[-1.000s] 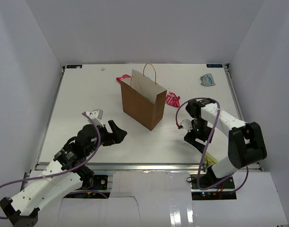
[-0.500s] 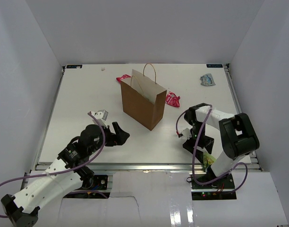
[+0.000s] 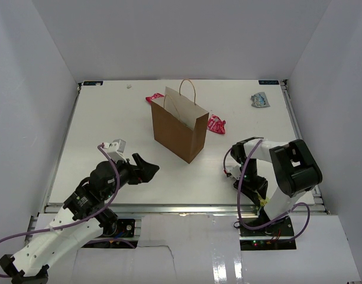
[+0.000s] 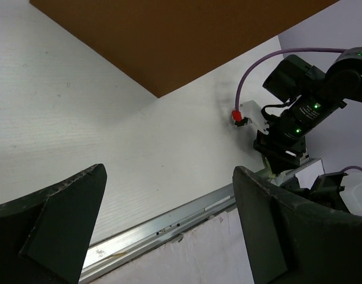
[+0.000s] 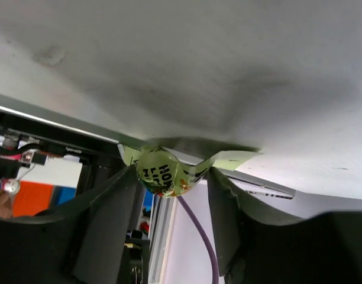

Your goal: Place the snacks into the paper bag

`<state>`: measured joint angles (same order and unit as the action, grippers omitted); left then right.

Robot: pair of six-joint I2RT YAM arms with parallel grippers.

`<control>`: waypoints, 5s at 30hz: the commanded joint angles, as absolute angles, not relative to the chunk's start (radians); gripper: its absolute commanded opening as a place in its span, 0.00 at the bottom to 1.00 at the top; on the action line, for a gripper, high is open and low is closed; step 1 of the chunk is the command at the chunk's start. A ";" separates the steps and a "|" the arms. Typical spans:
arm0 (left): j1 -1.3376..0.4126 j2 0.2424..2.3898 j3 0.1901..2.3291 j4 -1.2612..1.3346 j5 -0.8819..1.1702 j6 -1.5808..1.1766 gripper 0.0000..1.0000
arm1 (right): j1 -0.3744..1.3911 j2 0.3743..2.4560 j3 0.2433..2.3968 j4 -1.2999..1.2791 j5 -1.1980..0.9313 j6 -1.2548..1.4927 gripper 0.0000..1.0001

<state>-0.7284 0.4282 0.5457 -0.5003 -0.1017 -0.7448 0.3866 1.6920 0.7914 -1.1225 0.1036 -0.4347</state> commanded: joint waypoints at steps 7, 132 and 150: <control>-0.727 0.437 0.552 -0.538 -0.126 -0.831 0.98 | 0.382 1.732 0.819 -1.046 0.147 -0.393 0.10; -0.002 1.854 1.271 0.041 0.158 -0.692 0.00 | -0.091 1.002 1.048 -0.698 -0.600 -0.384 0.68; 0.017 2.002 1.382 0.058 0.520 -0.525 0.71 | -0.091 0.994 1.016 -0.686 -0.650 -0.370 0.68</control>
<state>0.0353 1.9846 1.2819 0.0525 0.4736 -0.5735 -0.0849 1.0111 1.0176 -0.7048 -0.6266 -0.3794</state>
